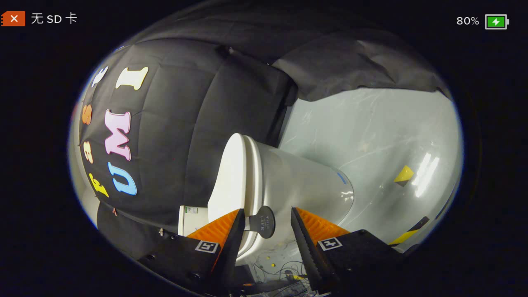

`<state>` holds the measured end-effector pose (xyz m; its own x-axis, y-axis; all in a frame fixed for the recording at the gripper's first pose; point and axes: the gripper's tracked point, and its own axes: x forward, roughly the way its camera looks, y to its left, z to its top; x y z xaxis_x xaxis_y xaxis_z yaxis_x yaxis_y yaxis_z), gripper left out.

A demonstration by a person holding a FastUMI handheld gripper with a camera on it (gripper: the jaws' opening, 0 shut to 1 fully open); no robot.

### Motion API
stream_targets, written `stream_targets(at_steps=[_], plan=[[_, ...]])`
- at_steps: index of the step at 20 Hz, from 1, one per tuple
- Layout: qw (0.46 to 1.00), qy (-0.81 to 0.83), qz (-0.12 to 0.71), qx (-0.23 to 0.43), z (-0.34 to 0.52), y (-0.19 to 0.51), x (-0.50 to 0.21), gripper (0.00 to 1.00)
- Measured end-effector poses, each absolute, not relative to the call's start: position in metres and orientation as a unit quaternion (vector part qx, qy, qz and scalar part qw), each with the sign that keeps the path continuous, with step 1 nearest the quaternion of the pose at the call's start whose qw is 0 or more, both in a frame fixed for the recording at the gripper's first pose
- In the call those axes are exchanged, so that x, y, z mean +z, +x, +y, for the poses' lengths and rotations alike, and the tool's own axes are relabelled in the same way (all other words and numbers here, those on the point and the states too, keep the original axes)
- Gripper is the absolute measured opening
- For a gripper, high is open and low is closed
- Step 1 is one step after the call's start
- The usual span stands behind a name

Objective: Open the toilet lid.

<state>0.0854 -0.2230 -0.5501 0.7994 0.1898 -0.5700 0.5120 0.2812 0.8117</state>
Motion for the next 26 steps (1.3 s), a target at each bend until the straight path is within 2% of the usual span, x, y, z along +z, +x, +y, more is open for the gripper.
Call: stream_targets(at_steps=[1,3,6,10,17,26], plan=[[0.731,0.601,0.305,-0.107,-0.224,0.081,-0.55,0.72],[0.728,0.616,0.287,-0.095,-0.209,0.095,-0.553,0.24],[0.747,0.599,0.278,-0.071,-0.208,0.084,-0.537,0.05],[0.77,0.564,0.287,-0.082,-0.211,0.087,-0.526,0.05],[0.825,0.49,0.267,-0.088,-0.202,0.102,-0.452,0.05],[0.89,0.398,0.214,-0.062,-0.142,0.127,-0.315,0.05]])
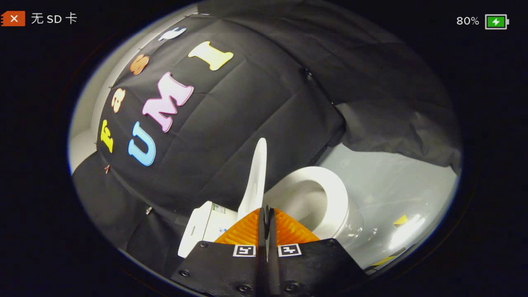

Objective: Open the toilet lid.

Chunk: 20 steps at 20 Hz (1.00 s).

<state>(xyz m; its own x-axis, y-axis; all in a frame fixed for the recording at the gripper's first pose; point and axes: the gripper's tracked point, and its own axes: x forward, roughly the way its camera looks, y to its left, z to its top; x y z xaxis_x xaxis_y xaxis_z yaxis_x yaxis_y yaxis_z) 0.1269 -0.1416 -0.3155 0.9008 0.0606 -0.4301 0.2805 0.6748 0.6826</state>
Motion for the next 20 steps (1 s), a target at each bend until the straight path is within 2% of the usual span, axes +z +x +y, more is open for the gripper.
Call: stream_targets(at_steps=[4,7,20], plan=[[0.926,0.312,0.204,-0.059,-0.09,0.138,-0.258,0.05],[0.948,0.231,0.204,-0.08,-0.063,0.145,-0.238,0.05],[0.974,0.144,0.166,-0.058,0.024,0.165,-0.182,0.05]])
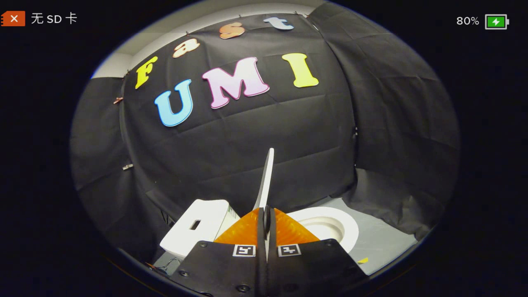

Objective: Open the toilet lid.

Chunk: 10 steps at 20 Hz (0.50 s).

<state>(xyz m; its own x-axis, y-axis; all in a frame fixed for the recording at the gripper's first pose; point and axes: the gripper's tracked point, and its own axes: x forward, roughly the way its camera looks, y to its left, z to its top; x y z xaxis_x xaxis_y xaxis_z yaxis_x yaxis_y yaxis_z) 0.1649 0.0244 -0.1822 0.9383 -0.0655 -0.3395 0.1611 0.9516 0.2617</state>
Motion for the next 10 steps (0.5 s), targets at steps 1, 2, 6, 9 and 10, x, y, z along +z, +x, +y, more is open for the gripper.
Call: stream_targets(at_steps=[1,2,6,9,10], plan=[[0.976,0.135,0.162,-0.053,0.033,0.167,-0.178,0.05],[0.979,0.123,0.157,-0.048,0.045,0.167,-0.174,0.05],[0.987,0.074,0.139,-0.029,0.079,0.173,-0.164,0.05],[0.991,0.04,0.127,-0.016,0.103,0.177,-0.157,0.05],[0.992,0.031,0.122,-0.013,0.112,0.179,-0.155,0.05]])
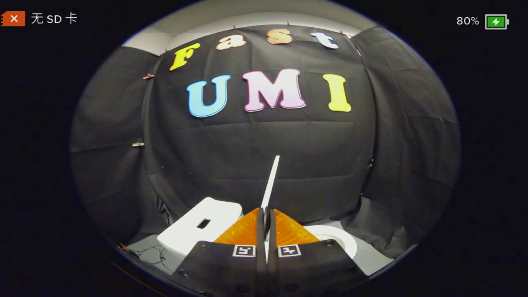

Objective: Open the toilet lid.

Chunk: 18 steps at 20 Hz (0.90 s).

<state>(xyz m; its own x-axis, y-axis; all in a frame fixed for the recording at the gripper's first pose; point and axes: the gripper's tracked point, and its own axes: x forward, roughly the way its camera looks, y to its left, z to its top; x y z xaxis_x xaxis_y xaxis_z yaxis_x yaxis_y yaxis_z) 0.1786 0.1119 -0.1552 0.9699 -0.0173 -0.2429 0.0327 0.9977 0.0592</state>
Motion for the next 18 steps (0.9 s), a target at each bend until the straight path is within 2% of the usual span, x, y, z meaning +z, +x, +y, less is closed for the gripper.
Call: stream_targets(at_steps=[18], plan=[[0.989,-0.092,0.099,0.063,0.279,0.193,-0.169,0.05]])
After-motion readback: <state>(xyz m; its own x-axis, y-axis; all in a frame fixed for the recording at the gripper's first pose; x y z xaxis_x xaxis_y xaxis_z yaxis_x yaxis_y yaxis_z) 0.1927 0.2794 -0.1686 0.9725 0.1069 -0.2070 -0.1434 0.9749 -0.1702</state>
